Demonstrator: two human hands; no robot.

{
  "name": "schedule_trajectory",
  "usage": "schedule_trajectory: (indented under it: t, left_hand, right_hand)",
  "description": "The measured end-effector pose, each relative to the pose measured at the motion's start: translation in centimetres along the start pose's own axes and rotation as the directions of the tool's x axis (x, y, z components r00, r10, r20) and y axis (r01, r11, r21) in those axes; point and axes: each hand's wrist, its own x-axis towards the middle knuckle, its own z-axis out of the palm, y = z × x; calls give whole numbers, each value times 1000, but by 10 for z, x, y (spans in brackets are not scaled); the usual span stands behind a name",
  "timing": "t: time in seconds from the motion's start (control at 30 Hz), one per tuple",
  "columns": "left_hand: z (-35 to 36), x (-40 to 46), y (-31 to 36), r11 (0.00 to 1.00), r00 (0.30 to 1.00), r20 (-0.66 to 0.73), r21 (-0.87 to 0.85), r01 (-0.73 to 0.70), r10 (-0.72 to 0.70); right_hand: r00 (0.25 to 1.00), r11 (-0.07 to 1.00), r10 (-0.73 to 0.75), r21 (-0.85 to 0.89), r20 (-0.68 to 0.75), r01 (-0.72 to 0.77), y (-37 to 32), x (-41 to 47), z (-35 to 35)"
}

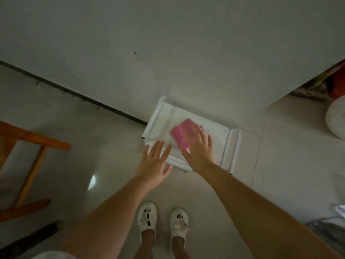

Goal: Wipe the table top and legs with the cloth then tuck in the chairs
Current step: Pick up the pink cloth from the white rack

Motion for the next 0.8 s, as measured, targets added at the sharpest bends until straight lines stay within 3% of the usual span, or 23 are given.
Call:
schedule_trajectory:
  t: [0.17,0.3,0.43,0.6,0.7,0.8]
  left_hand:
    - [38,21,-16,996,987,-141,49,-68,75]
    - [50,21,-23,992,980,-171,89,-92,106]
    - [48,20,-18,993,989,-121,98,-69,81]
    - [23,16,-13,996,998,-8,74,-57,57]
    - [-8,7,-10,1000,996,88,4,-18,18]
    - [-46,-22,-8,996,999,53,-92,8,-3]
  right_hand:
    - [999,999,-38,16,-25,39,13,24,38]
    - [983,997,-61,33,-175,67,15,26,48]
    - [986,996,-3,86,-169,18,16,33,35]
    - [997,967,56,250,-53,-41,14,46,-9]
    - [991,955,82,294,-107,-47,7,40,-45]
    - [984,946,89,323,-152,-36,-6,22,-83]
